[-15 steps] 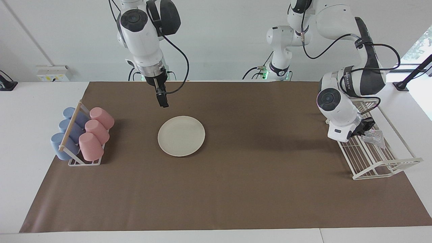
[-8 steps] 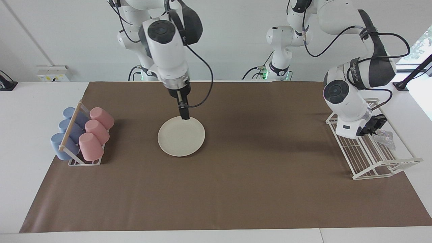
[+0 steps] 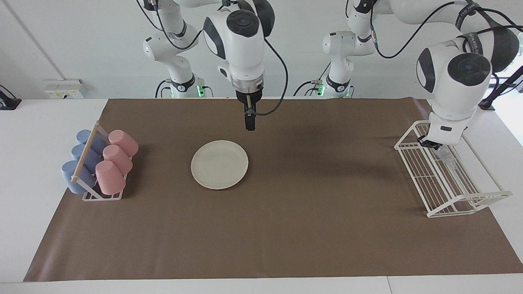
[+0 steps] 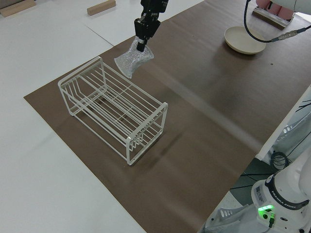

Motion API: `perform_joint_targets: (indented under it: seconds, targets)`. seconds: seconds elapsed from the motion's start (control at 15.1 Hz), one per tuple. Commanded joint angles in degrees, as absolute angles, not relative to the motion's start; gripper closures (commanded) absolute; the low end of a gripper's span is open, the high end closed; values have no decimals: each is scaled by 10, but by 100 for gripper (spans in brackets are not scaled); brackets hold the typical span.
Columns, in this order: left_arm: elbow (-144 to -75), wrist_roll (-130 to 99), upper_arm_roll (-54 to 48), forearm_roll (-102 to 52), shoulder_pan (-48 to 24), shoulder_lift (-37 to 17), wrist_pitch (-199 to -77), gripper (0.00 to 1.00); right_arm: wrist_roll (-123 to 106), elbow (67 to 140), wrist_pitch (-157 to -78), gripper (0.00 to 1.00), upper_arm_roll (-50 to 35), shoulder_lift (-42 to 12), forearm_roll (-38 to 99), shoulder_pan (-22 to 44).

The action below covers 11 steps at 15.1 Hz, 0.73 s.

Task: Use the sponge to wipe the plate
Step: 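Lift the scrubber with the left gripper toward the right gripper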

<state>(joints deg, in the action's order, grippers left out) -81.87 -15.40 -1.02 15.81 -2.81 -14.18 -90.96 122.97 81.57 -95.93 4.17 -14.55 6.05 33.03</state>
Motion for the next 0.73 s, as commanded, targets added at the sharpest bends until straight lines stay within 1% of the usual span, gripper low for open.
perform_joint_targets:
  seconds: [0.0,0.07,0.26,0.33,0.46,0.66]
  targets:
    - [-808,-146,-11,22,-11,-121,-875,100,1261,816,-1027,0,38,-153,68,340]
    - [-809,-150,-12,-87,13,-107,-870,100,1270,812,-1016,0,35,-152,67,343]
    - [-816,-181,-13,-207,28,-104,-862,100,1279,809,-1005,0,33,-153,67,356]
    - [-831,-186,-13,-248,31,-96,-866,100,1280,812,-1006,0,33,-153,67,357]
    - [-894,-185,-13,-346,43,-65,-886,100,1279,812,-998,0,33,-152,67,358]
    - [-982,-181,-15,-445,40,-28,-926,100,1278,813,-991,0,33,-152,67,358]
